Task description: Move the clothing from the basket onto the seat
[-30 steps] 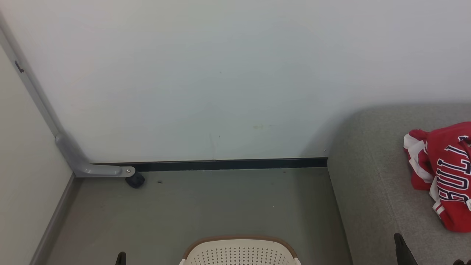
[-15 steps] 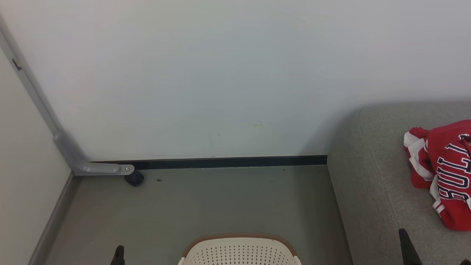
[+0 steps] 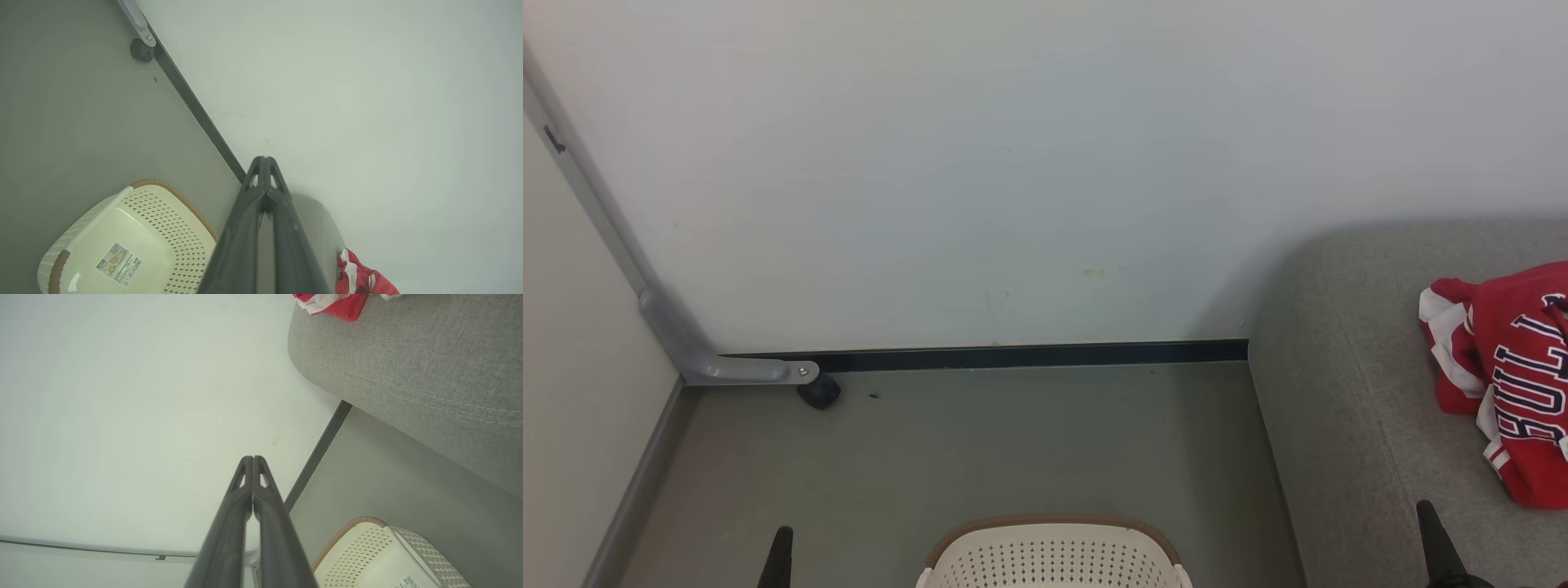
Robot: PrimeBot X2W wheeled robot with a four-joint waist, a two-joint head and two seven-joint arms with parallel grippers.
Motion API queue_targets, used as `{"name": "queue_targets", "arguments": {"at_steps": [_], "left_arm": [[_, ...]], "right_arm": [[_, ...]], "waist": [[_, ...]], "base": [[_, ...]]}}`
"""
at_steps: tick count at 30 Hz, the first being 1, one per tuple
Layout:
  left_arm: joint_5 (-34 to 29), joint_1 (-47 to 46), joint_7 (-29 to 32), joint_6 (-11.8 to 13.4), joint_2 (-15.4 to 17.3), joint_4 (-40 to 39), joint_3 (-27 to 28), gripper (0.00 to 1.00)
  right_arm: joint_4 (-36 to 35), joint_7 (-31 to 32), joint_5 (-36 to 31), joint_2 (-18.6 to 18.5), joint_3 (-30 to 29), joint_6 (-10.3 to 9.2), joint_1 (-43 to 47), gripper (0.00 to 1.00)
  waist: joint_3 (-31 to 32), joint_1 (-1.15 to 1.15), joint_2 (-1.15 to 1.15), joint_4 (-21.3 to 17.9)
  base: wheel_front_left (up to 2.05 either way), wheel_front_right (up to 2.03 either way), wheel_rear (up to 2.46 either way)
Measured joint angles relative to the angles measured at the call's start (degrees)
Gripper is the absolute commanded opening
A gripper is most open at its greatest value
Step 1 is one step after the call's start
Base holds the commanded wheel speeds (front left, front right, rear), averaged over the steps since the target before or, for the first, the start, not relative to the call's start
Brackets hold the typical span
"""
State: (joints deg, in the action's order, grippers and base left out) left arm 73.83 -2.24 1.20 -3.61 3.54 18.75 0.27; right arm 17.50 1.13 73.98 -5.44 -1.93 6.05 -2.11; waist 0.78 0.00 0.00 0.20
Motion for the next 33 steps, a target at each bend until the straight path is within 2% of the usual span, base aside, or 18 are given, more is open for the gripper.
{"name": "queue_targets", "arguments": {"at_steps": [26, 33], "left_arm": [[16.4, -1.4, 5.0, -3.0, -1.1, -0.9, 4.5, 0.00], [17.0, -2.2, 5.3, -3.5, -1.2, -1.1, 4.7, 0.00]], "right_arm": [[-0.1, 5.0, 16.7, 2.8, -5.6, 0.53, -2.3, 0.00], [-0.1, 5.4, 17.3, 2.9, -5.9, 0.54, -2.3, 0.00]], "waist": [[-0.9, 0.00, 0.00, -0.2], [-0.9, 0.00, 0.00, -0.2]], "base": [[0.00, 0.00, 0.00], [0.00, 0.00, 0.00]]}}
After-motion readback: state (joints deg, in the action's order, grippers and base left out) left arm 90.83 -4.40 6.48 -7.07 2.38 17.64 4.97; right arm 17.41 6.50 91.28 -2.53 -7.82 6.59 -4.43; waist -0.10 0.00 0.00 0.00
